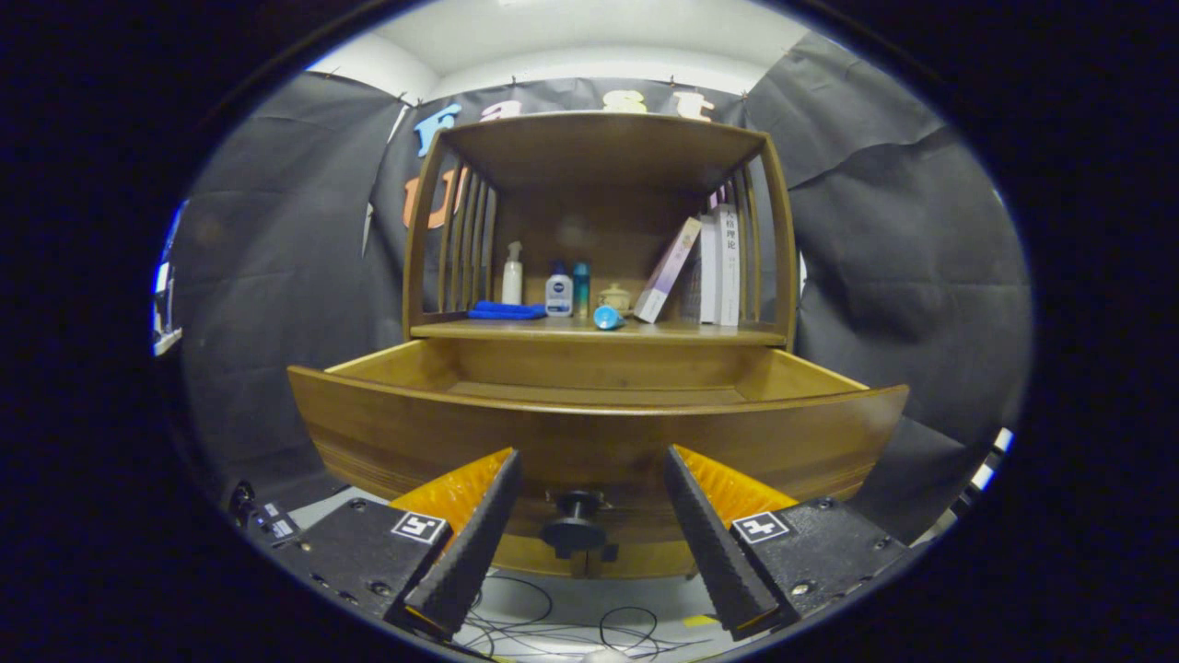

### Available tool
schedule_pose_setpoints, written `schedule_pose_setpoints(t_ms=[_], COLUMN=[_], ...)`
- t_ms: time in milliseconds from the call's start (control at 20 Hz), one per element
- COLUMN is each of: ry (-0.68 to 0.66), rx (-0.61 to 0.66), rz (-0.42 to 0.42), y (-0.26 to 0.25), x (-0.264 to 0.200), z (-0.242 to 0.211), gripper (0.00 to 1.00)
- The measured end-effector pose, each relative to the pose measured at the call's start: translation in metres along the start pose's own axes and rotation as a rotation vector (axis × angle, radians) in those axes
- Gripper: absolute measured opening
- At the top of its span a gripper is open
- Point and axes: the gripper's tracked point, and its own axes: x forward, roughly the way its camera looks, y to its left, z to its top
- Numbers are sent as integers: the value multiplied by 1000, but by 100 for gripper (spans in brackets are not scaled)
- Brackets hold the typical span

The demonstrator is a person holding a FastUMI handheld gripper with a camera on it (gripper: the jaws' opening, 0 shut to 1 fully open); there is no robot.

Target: Pull open the drawer, take out the items inside it, and place them on the countertop above the cabinet.

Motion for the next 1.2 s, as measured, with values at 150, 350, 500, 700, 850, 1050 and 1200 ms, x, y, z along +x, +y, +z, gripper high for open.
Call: schedule_pose_setpoints(t_ms=[150, 350, 500, 700, 850, 1050, 1200], ry=[33, 73, 63, 56, 54, 69, 61], rx=[2, 15, 32, -10, 1, 46, 33], rz=[1, -10, -32, -77, -63, -29, -31], y=[5, 2, 0, 1, -1, -7, -7], x=[3, 13, 18, 20, 23, 35, 41], z=[-14, -31, -31, -34, -34, -32, -30], gripper=[98, 98, 98, 98, 98, 99, 98])
